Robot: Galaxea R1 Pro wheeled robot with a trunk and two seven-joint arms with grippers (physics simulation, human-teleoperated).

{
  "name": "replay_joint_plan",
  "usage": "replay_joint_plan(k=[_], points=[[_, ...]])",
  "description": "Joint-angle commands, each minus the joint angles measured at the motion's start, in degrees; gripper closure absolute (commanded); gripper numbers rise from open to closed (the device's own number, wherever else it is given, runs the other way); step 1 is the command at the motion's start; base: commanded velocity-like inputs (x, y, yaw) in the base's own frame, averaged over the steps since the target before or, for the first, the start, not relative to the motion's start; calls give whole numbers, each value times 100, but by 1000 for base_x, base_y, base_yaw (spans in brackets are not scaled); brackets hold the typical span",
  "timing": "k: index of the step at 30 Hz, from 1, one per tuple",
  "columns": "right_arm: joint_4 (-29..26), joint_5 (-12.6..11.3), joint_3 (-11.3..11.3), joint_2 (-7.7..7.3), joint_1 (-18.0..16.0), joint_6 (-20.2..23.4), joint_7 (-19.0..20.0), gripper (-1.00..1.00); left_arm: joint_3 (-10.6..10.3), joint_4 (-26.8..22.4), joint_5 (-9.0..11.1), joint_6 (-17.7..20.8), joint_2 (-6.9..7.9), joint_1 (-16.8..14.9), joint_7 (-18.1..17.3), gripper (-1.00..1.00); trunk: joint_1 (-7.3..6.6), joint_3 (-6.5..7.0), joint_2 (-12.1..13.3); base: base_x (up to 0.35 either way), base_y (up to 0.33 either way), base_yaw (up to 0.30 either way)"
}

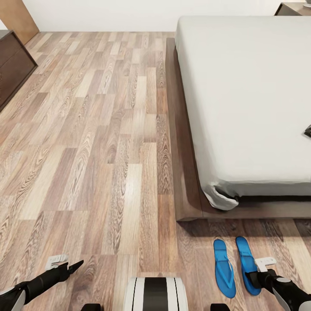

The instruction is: In the bedroom, move the book from the bed onto either nightstand, and place the two sandals side by side next to the bed.

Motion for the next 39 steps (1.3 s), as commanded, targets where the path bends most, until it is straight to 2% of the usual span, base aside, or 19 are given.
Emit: replay_joint_plan(k=[1, 20, 21, 39], points=[[21, 102, -42, 0, -4, 69, 45, 100, 44, -5, -27, 60, -6, -5, -42, -100, 1, -3, 0, 0, 0, 0], [21, 102, -41, 0, -4, 69, 45, 100, 43, -5, -27, 57, -6, -7, -40, -100, 1, -3, 0, 0, 0, 0], [21, 102, -41, 0, -4, 69, 46, -100, 43, -5, -30, 56, -6, -6, -40, -100, 1, -3, 0, 0, 0, 0], [21, 102, -33, 0, -4, 69, 53, -100, 44, -5, -27, 62, -6, -7, -40, -100, 1, -3, 0, 0, 0, 0]])
